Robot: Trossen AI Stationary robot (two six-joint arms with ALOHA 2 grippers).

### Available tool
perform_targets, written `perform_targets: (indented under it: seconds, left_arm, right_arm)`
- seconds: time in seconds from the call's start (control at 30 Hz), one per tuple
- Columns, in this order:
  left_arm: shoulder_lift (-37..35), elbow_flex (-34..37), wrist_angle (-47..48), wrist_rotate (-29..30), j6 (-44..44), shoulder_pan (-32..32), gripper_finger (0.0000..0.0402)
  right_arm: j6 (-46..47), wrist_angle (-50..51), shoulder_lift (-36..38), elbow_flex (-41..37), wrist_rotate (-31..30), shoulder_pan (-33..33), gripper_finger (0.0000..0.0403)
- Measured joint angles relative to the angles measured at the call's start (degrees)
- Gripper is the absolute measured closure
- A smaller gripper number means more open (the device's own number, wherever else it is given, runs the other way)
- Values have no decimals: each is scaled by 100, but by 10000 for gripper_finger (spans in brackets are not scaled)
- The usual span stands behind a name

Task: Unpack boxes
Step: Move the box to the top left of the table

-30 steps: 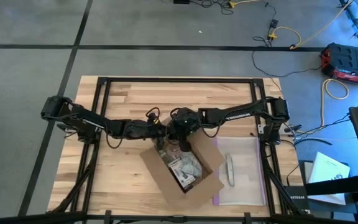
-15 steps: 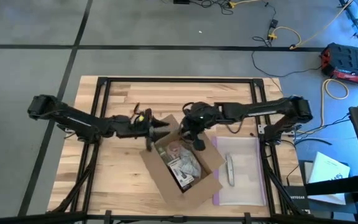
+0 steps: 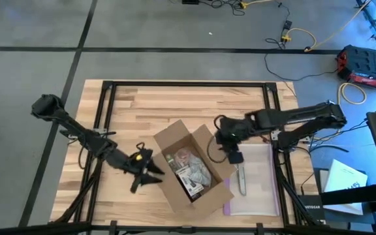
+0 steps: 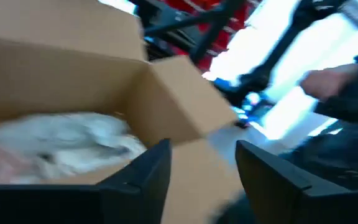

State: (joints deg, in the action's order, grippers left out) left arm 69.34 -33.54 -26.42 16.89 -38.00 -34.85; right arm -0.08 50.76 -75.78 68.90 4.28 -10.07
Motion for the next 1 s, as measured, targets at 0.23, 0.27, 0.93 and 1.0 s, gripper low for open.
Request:
perform_targets:
  seconds: [0.23, 0.27, 0.93, 1.0]
  left_arm:
    - [191, -170, -457, 129, -641, -1010, 386]
    - [290, -193, -433, 143, -798, -1128, 392]
    - [3508, -484, -1554, 1639, -511, -2335, 402]
    - [3876, -670, -1485, 1939, -556, -2338, 401]
  right_arm:
    - [1127, 833, 804, -13, -88, -1276, 393]
    - [1348, 815, 925, -61, -71, -1472, 395]
    - [5560, -6035, 1035, -4543, -2958, -5025, 403]
    - [5747, -6409, 892, -4857, -3625, -5233, 403]
